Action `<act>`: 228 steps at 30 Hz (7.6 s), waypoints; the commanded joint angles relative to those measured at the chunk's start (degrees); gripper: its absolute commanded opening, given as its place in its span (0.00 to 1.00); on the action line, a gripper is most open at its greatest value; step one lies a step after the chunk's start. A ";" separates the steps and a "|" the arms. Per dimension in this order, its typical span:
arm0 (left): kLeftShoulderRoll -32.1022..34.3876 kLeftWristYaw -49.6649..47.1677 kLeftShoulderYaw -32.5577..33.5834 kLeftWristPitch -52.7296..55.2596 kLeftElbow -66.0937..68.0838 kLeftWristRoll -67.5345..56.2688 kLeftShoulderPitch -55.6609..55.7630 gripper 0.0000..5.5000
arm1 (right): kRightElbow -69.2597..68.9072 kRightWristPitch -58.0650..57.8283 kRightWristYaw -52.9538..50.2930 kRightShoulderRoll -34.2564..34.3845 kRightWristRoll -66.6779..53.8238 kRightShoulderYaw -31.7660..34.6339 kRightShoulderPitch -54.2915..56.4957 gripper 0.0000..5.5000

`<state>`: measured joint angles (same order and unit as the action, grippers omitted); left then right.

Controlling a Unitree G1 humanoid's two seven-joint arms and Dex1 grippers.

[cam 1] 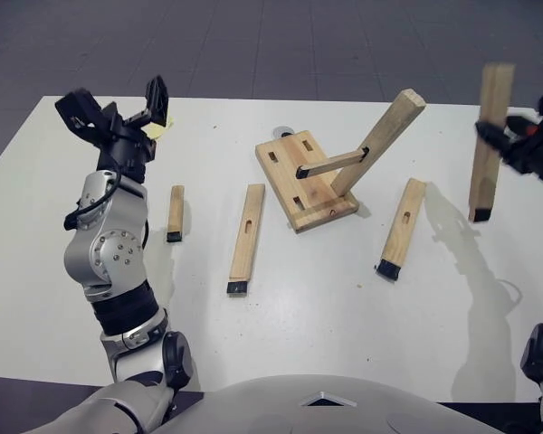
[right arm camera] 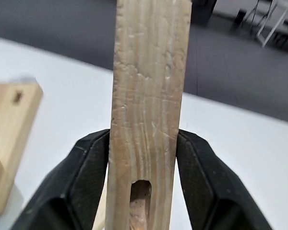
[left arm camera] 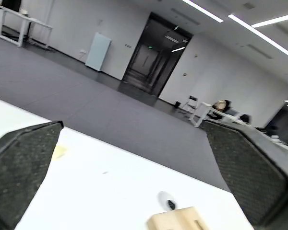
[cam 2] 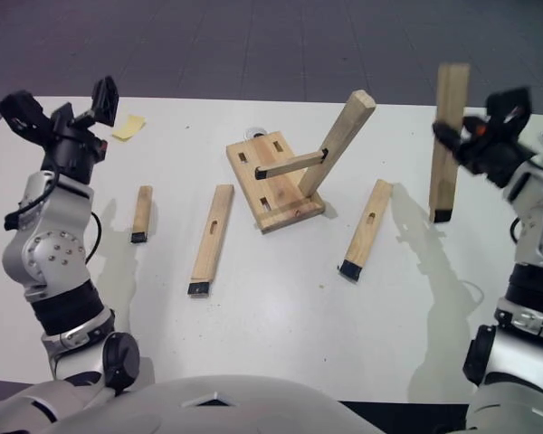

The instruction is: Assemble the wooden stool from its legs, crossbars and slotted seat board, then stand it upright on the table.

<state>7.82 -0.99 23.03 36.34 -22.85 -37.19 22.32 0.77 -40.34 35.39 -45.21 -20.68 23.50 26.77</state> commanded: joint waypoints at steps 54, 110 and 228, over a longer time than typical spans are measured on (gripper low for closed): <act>-13.13 0.58 -13.77 13.56 22.29 -23.28 36.94 0.72 | -22.02 20.79 -7.23 14.89 -2.14 -16.28 4.49 0.38; -16.94 6.74 -15.67 -4.13 19.98 -10.67 31.94 0.18 | -16.02 27.68 -4.19 5.70 10.90 -14.90 -1.84 0.64; -1.64 -5.97 -32.45 17.70 1.38 21.21 -13.48 0.18 | -25.06 16.24 -24.88 30.04 19.56 -21.78 -7.82 0.98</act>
<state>3.41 -7.90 -6.46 46.92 -28.61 -18.15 16.10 -21.98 -22.39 12.17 -17.48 -1.46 3.72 17.22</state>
